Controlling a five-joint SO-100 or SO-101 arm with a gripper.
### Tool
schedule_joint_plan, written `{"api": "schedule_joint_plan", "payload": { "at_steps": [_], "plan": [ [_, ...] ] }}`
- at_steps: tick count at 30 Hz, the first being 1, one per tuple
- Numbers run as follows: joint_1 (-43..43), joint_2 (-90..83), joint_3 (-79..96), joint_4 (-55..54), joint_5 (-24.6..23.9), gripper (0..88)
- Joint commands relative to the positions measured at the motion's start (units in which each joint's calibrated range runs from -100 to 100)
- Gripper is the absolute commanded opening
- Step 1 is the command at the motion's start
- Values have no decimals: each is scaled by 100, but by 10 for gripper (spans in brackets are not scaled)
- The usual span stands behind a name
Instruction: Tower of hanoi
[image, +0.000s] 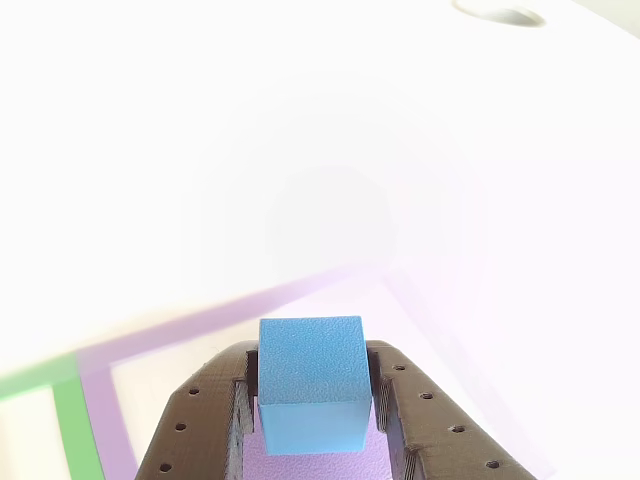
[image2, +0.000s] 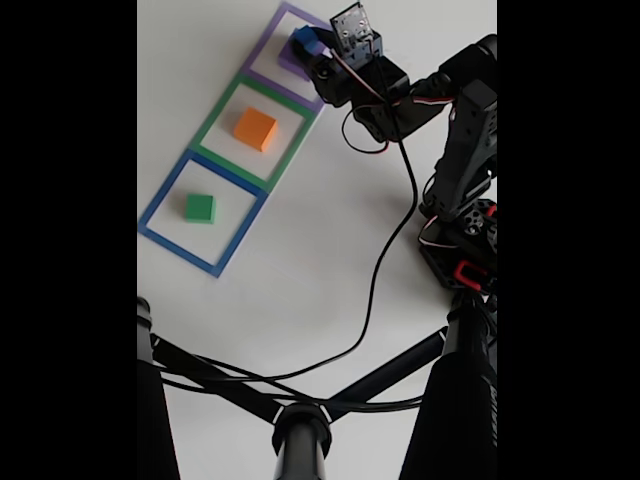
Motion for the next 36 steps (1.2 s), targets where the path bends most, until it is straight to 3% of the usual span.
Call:
{"api": "schedule_joint_plan", "payload": {
  "at_steps": [1, 13, 30, 36],
  "plan": [
    [-58, 33, 13, -312, 59, 36],
    [0, 243, 40, -466, 59, 52],
    [48, 171, 68, -515, 59, 188],
    [19, -1000, 304, 416, 59, 209]
  ]
}}
